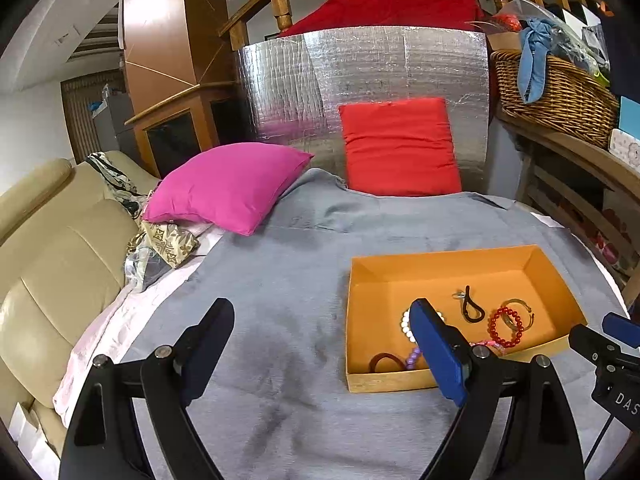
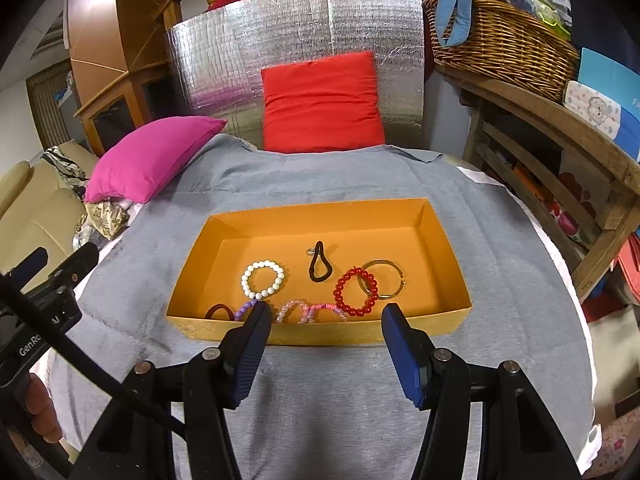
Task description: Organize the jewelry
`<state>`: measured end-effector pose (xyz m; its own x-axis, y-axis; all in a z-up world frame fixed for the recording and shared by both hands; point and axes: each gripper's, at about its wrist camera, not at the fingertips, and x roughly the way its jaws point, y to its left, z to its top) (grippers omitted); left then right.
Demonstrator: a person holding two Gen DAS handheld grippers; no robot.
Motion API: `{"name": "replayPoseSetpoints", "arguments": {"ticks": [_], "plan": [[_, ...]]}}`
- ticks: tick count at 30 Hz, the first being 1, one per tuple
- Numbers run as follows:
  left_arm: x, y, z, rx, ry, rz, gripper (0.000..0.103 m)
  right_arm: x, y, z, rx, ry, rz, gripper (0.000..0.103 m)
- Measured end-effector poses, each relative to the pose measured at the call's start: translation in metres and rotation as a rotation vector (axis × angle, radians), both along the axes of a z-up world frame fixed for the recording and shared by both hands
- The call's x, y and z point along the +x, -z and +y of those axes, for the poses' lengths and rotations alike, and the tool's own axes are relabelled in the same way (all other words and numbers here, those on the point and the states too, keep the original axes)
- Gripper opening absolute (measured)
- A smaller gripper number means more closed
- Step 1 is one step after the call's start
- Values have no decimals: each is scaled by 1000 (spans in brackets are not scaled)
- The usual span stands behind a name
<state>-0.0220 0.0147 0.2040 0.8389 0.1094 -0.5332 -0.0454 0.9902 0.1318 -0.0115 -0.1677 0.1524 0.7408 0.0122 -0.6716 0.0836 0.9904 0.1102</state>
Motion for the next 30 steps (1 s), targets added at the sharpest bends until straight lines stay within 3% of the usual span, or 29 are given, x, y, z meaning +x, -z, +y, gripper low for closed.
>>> {"name": "replayPoseSetpoints", "arguments": {"ticks": [30], "plan": [[4, 3, 0, 2, -8, 20, 90, 3, 3, -3, 8, 4, 9, 62]]}}
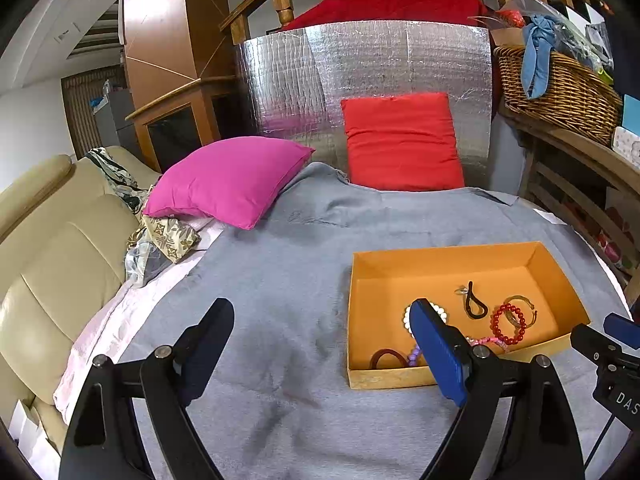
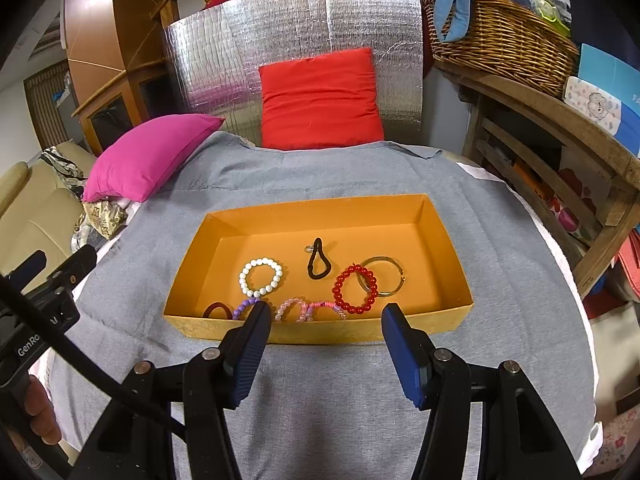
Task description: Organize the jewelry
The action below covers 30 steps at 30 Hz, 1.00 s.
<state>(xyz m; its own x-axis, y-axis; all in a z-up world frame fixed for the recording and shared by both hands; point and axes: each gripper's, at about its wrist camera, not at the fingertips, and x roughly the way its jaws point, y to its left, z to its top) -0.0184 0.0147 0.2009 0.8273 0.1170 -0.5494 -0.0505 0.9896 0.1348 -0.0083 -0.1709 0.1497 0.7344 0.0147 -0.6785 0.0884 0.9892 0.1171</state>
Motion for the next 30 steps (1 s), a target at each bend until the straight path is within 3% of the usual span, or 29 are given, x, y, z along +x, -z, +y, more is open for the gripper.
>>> {"name": "replayPoseSetpoints", "arguments": {"ticks": [30], "plan": [[1, 2, -3, 10, -3, 7, 90, 4, 4, -5, 4, 14, 9, 62]]}}
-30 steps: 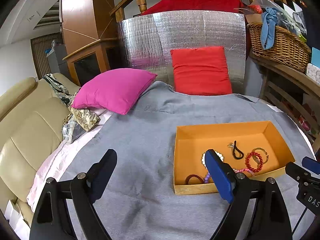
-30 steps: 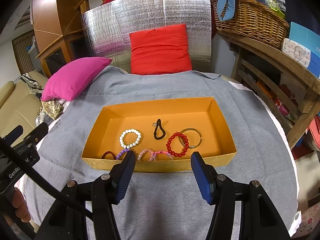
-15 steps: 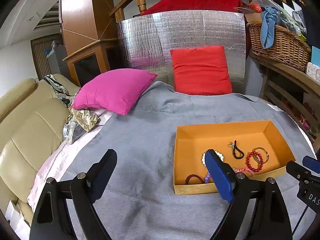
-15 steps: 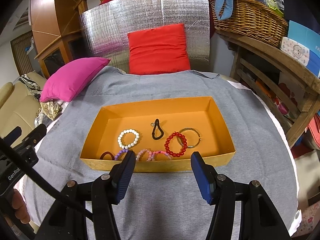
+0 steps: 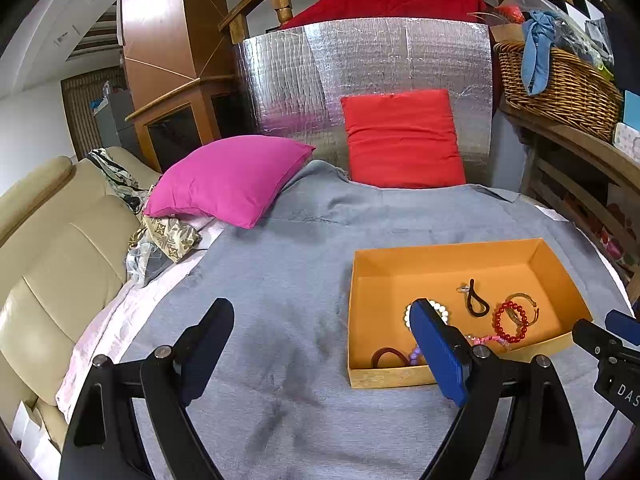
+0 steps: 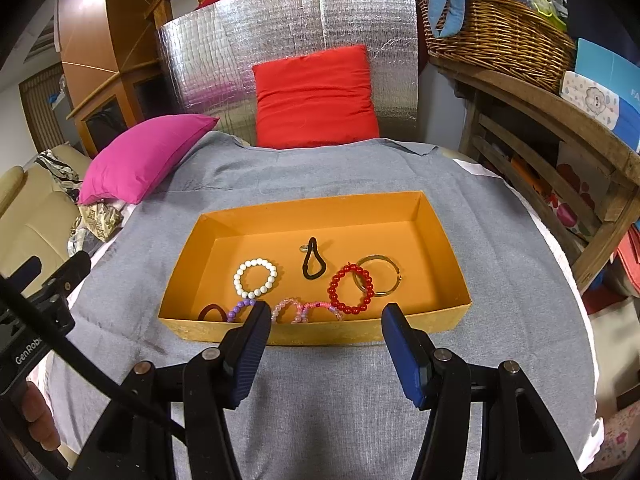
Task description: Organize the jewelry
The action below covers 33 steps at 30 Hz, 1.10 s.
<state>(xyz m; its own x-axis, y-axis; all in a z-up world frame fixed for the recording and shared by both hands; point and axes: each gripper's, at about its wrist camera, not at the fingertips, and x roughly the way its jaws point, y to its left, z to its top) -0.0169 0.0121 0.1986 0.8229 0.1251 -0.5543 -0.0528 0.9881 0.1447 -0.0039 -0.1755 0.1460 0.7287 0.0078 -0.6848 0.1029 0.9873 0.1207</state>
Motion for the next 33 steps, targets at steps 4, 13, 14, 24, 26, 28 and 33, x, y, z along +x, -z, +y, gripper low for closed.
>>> {"name": "replayPoseSetpoints", "arguments": {"ticks": [4, 13, 14, 24, 26, 28, 33], "plan": [[1, 0, 0, 2, -1, 3, 90, 1, 0, -1, 2, 4, 1, 62], [2, 1, 0, 5, 1, 10, 90, 1, 1, -1, 2, 9, 3, 62], [2, 1, 0, 6, 0, 10, 90, 1, 1, -1, 2, 9, 3, 62], [2, 2, -1, 12, 1, 12, 90, 2, 1, 0, 1, 6, 5, 62], [2, 2, -1, 15, -1, 11, 90, 2, 1, 0, 1, 6, 4, 62], [1, 3, -2, 23, 0, 6, 90, 2, 1, 0, -1, 5, 4, 62], [-6, 7, -6, 12, 34, -1, 90, -5, 6, -4, -4, 13, 1, 62]]}}
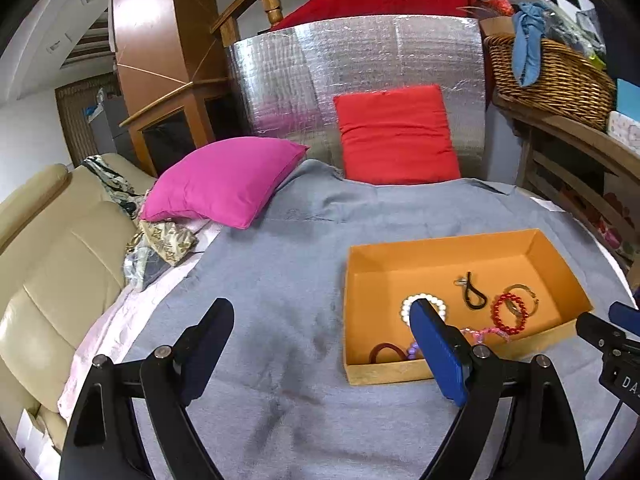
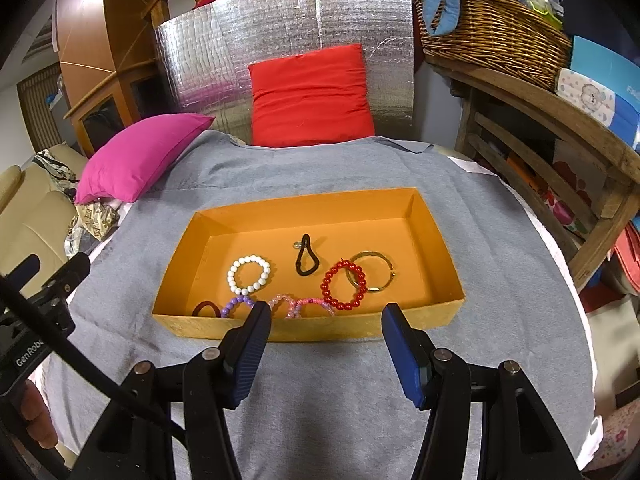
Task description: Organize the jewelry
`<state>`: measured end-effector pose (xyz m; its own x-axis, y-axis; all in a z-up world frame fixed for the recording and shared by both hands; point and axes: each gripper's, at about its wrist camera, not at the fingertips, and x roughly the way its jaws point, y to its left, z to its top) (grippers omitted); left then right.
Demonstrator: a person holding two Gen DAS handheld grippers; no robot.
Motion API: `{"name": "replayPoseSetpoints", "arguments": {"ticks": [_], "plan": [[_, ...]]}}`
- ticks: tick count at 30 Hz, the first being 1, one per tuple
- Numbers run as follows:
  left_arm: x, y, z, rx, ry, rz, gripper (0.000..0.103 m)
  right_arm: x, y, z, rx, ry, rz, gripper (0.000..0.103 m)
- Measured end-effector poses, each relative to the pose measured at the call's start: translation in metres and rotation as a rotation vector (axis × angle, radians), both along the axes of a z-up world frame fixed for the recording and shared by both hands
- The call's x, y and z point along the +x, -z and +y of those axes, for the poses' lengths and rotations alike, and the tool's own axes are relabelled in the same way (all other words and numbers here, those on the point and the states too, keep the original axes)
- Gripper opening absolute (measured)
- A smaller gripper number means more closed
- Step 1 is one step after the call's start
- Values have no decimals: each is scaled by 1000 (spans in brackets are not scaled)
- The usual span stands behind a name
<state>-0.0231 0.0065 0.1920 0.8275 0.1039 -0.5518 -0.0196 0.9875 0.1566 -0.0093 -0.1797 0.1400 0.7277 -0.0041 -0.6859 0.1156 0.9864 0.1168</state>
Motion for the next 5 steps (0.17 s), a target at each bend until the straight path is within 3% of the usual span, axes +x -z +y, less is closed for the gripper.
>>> {"name": "replayPoseSetpoints", "arguments": {"ticks": [3, 5], "plan": [[-10, 16, -2, -70, 55, 26, 90, -12, 12, -7, 7, -5, 2, 64], [-12, 41, -6, -121, 96, 81, 90, -22, 26, -15, 12, -3, 1, 73]]}}
